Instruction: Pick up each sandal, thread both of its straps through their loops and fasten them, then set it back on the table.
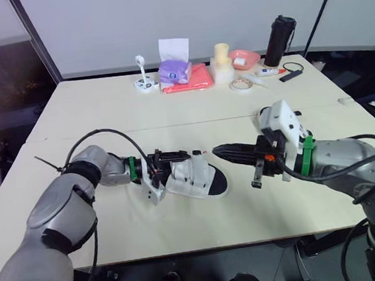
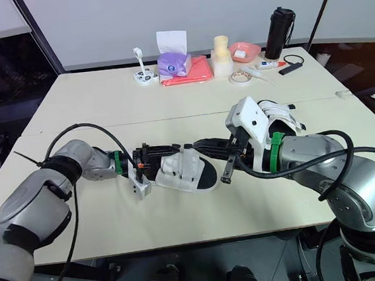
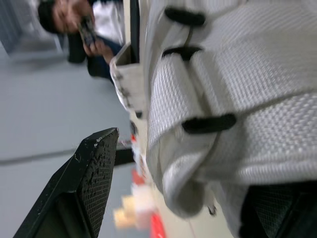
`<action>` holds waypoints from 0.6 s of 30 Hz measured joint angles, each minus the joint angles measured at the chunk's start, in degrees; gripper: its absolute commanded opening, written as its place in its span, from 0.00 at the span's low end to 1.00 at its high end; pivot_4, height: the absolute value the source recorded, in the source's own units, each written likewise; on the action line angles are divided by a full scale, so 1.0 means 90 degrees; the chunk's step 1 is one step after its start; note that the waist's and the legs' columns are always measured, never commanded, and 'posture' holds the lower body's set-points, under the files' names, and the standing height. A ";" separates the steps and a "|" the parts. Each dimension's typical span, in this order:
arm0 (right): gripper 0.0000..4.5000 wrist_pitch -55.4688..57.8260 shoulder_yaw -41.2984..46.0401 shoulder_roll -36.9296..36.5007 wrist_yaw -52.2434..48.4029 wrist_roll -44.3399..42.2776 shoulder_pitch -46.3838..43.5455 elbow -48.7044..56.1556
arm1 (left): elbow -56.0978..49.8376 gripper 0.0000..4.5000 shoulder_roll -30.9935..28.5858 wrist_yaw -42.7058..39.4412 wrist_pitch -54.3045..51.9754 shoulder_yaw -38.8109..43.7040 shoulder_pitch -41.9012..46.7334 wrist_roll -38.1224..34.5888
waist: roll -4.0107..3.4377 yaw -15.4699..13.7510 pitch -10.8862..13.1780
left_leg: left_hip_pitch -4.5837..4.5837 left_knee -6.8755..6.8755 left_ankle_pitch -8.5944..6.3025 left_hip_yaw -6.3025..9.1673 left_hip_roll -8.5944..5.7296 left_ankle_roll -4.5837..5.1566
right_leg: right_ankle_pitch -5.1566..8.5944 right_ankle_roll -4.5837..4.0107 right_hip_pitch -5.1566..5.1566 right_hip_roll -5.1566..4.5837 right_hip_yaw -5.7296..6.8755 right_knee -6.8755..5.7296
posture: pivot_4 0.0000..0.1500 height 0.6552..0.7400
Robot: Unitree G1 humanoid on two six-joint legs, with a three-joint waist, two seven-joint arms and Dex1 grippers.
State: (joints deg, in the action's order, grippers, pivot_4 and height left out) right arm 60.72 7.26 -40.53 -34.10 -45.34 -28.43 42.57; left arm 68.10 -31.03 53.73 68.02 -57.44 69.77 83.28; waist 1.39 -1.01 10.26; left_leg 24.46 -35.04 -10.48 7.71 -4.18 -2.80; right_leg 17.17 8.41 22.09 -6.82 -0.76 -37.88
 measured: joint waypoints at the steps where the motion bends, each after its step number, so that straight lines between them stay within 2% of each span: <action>1: 0.00 -0.0011 -0.0006 -0.0001 0.0004 0.0000 0.0002 0.0000 | 0.0060 0.84 0.0064 0.0270 -0.0043 -0.0180 0.0064 0.0121 | 0.0000 0.0001 0.0000 | 0.0000 0.0000 -0.0001 -0.0001 0.0000 0.0001 | 0.0002 0.0003 0.0000 -0.0001 0.0000 0.0000 | 1.00 1.00; 2: 0.00 -0.0031 -0.0011 -0.0001 0.0007 0.0000 0.0005 0.0000 | 0.0103 0.84 0.0107 0.0512 -0.0099 -0.0336 0.0106 0.0208 | 0.0000 0.0008 0.0000 | 0.0000 0.0001 -0.0002 -0.0003 -0.0001 0.0002 | 0.0002 0.0002 0.0001 -0.0001 -0.0001 0.0000 | 1.00 1.00; 5: 0.00 -0.0060 -0.0015 -0.0005 0.0029 0.0000 0.0022 0.0000 | 0.0271 0.65 0.0240 0.1083 -0.0249 -0.0798 0.0238 0.0451 | 0.0001 0.0012 0.0000 | 0.0002 0.0001 -0.0003 -0.0005 -0.0002 0.0003 | 0.0001 0.0001 0.0003 -0.0002 -0.0002 0.0000 | 1.00 1.00; 10: 0.00 -0.0122 -0.0046 -0.0034 0.0067 0.0001 0.0084 0.0000 | 0.0424 0.07 0.0432 0.1700 -0.0286 -0.1293 0.0383 0.0599 | 0.0002 0.0010 -0.0002 | 0.0011 0.0001 -0.0003 -0.0007 -0.0003 0.0003 | -0.0002 -0.0003 0.0013 -0.0004 -0.0005 -0.0001 | 1.00 1.00; 11: 0.00 -0.0126 -0.0054 -0.0043 0.0072 0.0001 0.0103 0.0001 | 0.0429 0.00 0.0445 0.1745 -0.0272 -0.1363 0.0434 0.0611 | 0.0001 0.0008 -0.0003 | 0.0009 -0.0001 -0.0003 -0.0007 -0.0003 0.0003 | -0.0001 -0.0002 0.0010 -0.0004 -0.0004 -0.0002 | 1.00 1.00; 15: 0.00 -0.0165 -0.0128 -0.0066 0.0110 0.0004 0.0138 0.0002 | 0.0562 0.00 0.0489 0.1690 -0.0254 -0.1436 0.0472 0.0498 | 0.0000 0.0019 -0.0005 | 0.0001 -0.0006 -0.0003 -0.0009 -0.0001 0.0003 | 0.0006 0.0010 0.0007 -0.0004 -0.0005 -0.0009 | 1.00 1.00; 18: 0.00 -0.0200 -0.0179 -0.0066 0.0125 0.0005 0.0146 0.0002 | 0.0844 0.00 0.0546 0.0798 -0.0121 -0.0891 0.0392 -0.0183 | -0.0001 0.0014 -0.0006 | 0.0003 -0.0009 -0.0003 -0.0009 -0.0002 0.0003 | 0.0001 0.0001 0.0007 -0.0004 -0.0005 -0.0010 | 1.00 1.00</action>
State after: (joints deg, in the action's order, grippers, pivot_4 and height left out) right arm 58.92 5.66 -41.13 -32.97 -45.29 -27.12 42.59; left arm 75.69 -26.11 60.91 66.93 -65.46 73.30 81.63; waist 1.38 -0.89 10.20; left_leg 24.48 -35.11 -10.51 7.63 -4.19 -2.78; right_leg 17.18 8.42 22.15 -6.86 -0.80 -37.97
